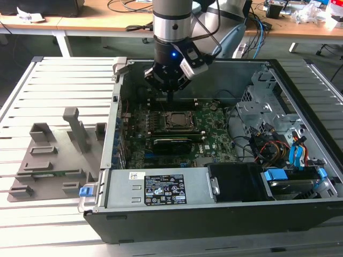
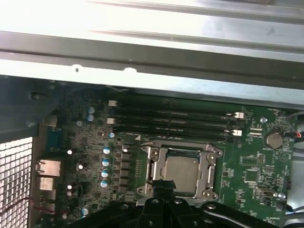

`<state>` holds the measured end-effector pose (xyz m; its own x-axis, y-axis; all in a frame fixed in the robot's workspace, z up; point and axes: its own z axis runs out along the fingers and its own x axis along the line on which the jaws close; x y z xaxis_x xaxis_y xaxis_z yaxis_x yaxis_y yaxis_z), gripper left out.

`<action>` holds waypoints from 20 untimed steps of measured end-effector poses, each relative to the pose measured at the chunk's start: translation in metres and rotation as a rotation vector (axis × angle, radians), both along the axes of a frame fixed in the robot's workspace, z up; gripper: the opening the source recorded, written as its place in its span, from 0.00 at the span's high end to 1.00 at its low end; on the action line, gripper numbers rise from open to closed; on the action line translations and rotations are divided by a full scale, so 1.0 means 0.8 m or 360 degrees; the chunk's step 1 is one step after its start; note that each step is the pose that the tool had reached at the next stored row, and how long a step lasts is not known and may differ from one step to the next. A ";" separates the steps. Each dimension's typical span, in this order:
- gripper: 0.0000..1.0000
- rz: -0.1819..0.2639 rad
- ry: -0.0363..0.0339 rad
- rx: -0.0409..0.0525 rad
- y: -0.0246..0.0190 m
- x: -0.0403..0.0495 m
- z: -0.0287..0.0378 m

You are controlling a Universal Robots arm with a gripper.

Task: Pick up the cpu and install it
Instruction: 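Install the first cpu locking lever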

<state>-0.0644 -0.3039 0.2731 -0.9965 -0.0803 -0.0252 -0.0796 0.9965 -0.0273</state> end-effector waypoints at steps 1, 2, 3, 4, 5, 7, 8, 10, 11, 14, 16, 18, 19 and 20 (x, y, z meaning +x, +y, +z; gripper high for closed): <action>0.89 0.0000 0.0000 0.0000 0.0000 -0.005 0.0000; 0.89 0.0000 0.0000 0.0000 0.0001 -0.012 0.0000; 0.89 0.0000 0.0000 0.0000 0.0003 -0.017 0.0000; 0.89 0.0000 0.0000 0.0000 0.0006 -0.021 -0.0001; 0.89 0.0000 0.0000 0.0000 0.0006 -0.023 0.0000; 0.89 0.0000 0.0000 0.0000 0.0009 -0.031 -0.0002; 0.89 0.0000 0.0000 0.0000 0.0009 -0.034 -0.0004; 0.89 0.0000 0.0000 0.0000 0.0011 -0.040 -0.0009; 0.89 0.0000 0.0000 0.0000 0.0011 -0.042 -0.0010; 0.89 0.0000 0.0000 0.0000 0.0012 -0.047 -0.0013; 0.89 0.0000 0.0000 0.0000 0.0028 -0.054 -0.0015; 0.89 0.0000 0.0000 0.0000 0.0167 -0.055 -0.0026; 0.89 0.0000 0.0000 0.0000 0.0268 -0.055 -0.0044; 0.89 0.0000 0.0000 0.0000 0.0286 -0.055 -0.0075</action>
